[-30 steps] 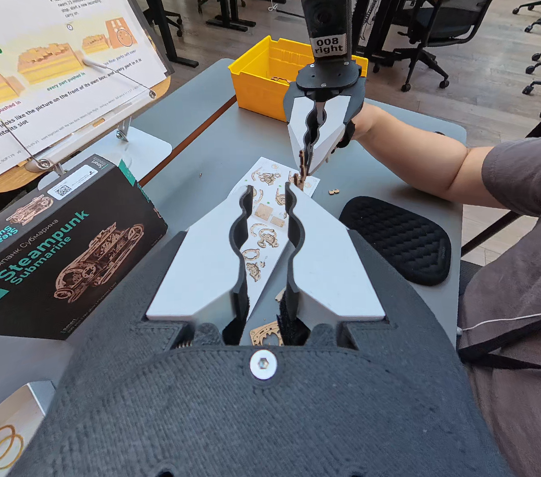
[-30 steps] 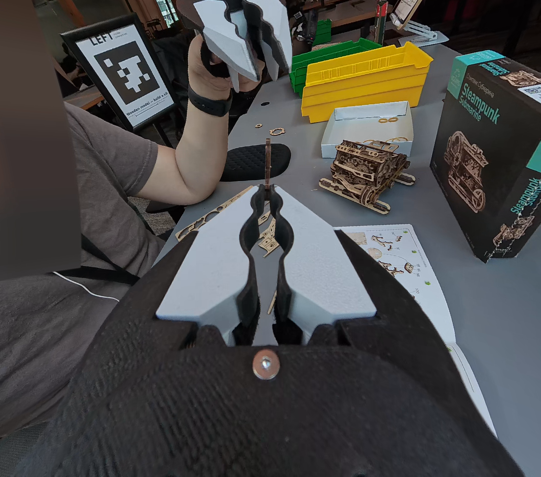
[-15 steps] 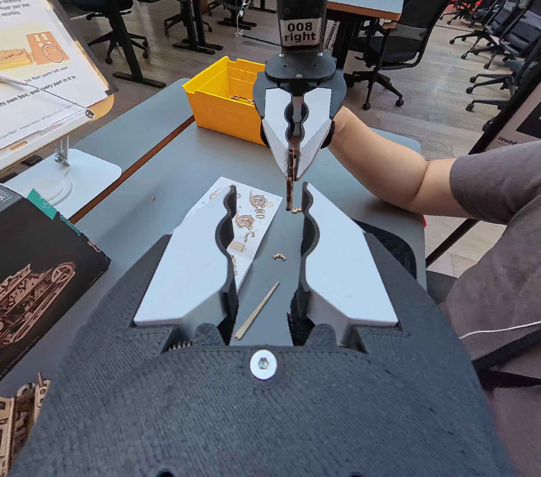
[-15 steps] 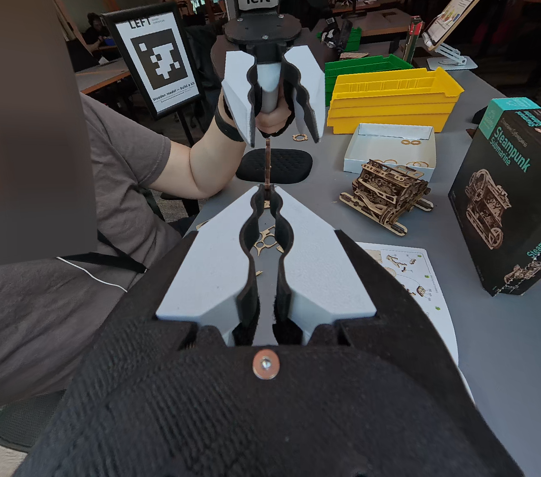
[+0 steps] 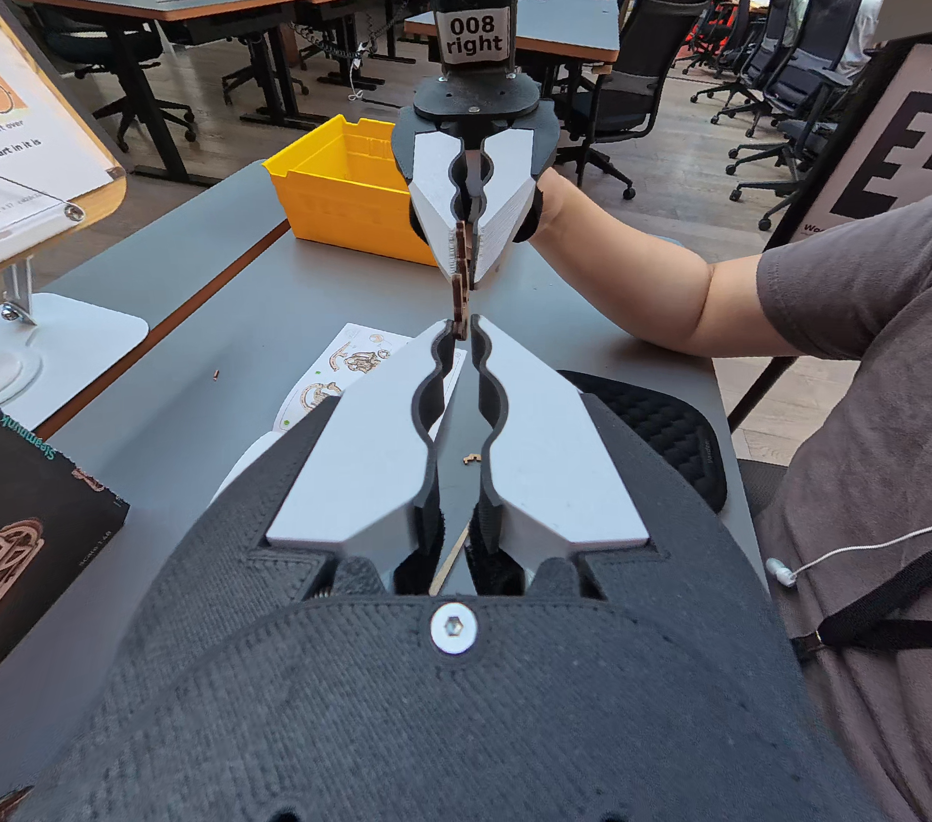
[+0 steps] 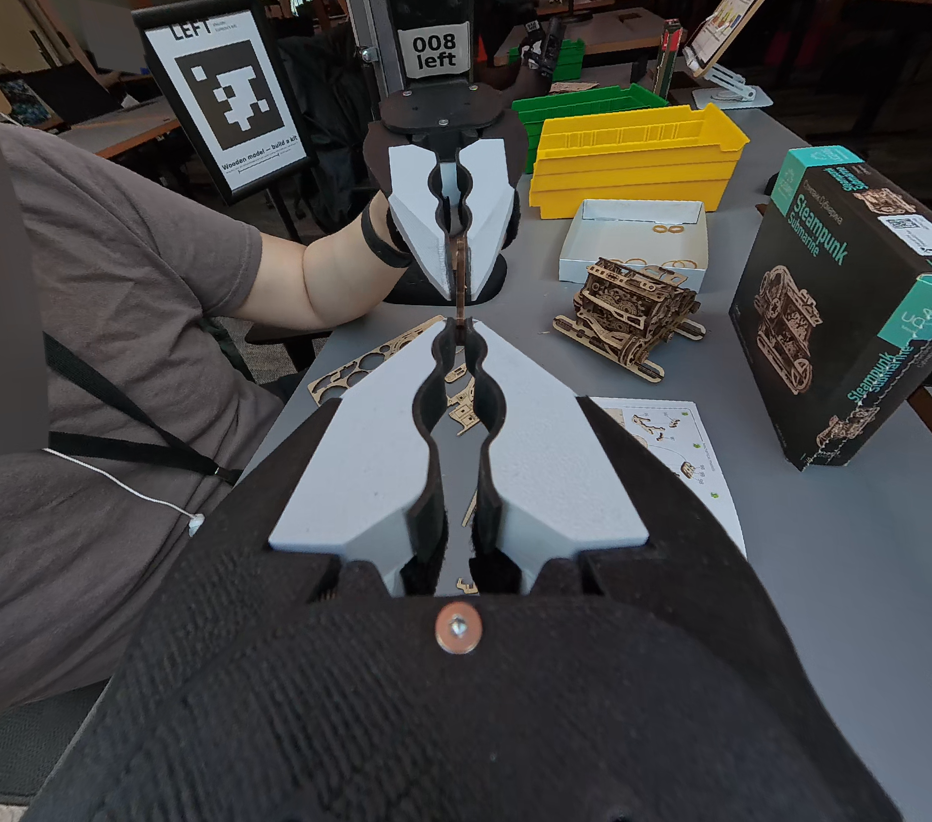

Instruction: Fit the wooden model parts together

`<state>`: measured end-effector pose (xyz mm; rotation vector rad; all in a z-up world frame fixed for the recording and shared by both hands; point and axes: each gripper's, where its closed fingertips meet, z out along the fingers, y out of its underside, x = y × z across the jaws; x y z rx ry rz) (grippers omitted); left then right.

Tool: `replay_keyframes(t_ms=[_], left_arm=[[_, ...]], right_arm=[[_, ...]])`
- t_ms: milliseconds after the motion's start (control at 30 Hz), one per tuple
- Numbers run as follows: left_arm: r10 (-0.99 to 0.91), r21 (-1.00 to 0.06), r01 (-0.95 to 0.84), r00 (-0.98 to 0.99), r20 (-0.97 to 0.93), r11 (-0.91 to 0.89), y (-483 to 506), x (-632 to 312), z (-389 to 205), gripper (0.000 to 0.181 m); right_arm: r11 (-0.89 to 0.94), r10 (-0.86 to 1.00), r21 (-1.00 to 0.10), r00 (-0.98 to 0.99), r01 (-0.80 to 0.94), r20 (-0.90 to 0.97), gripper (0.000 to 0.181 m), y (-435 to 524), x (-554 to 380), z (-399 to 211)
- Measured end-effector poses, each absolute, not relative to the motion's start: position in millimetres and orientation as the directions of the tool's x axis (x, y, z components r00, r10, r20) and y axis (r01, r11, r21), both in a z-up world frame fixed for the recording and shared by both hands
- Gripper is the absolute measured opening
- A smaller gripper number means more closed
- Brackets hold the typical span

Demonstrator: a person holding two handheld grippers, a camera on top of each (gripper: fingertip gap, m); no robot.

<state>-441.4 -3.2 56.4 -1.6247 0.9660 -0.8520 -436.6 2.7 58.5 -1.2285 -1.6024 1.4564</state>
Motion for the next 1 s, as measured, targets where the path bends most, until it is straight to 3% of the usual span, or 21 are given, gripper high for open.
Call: replay_keyframes(t_ms=[67,167,333,400,533,733,867,1000], left_arm=[[-0.909,-0.971,-0.164,0.405,0.098,-0.177,-2.6,-440.9,56.7,0.012],[-0.911,-0.976,-0.146,0.402,0.091,-0.161,2.8,-442.4,58.6,0.001],[-0.917,-0.98,-0.169,0.398,0.025,-0.1,8.3,-444.5,66.8,0.0],[-0.905,-0.978,-0.19,0.425,-0.006,-0.083,12.2,-450.3,76.4,0.0],[-0.847,-0.984,-0.175,0.528,-0.063,-0.035,24.4,-476.3,104.5,0.0],[-0.81,-0.997,-0.03,0.586,0.04,-0.072,19.8,-523.6,128.5,0.0],[-0.83,-0.996,0.055,0.551,0.09,-0.071,10.4,-536.1,144.8,0.0],[-0.84,-0.994,0.083,0.533,0.107,-0.074,6.7,-541.4,149.2,0.0]], right_arm=[[-0.063,0.926,-0.977,-0.352,0.205,-0.134,0.001,5.2,-437.4,58.8],[-0.079,0.923,-0.977,-0.355,0.198,-0.147,0.001,7.3,-438.5,58.2],[-0.067,0.94,-0.989,-0.322,0.134,-0.108,0.002,13.6,-442.3,65.0],[-0.025,0.967,-0.995,-0.252,0.099,-0.049,0.02,21.6,-440.8,73.6],[0.064,0.998,-0.97,0.001,0.234,0.066,0.022,45.7,-418.1,65.8],[-0.027,0.936,-0.842,0.31,0.539,0.169,0.024,52.5,-350.4,-46.5],[-0.204,0.891,-0.823,0.449,0.529,0.068,0.024,28.8,-309.6,-114.5],[-0.333,0.853,-0.795,0.521,0.506,-0.026,0.024,14.0,-293.7,-143.5]])
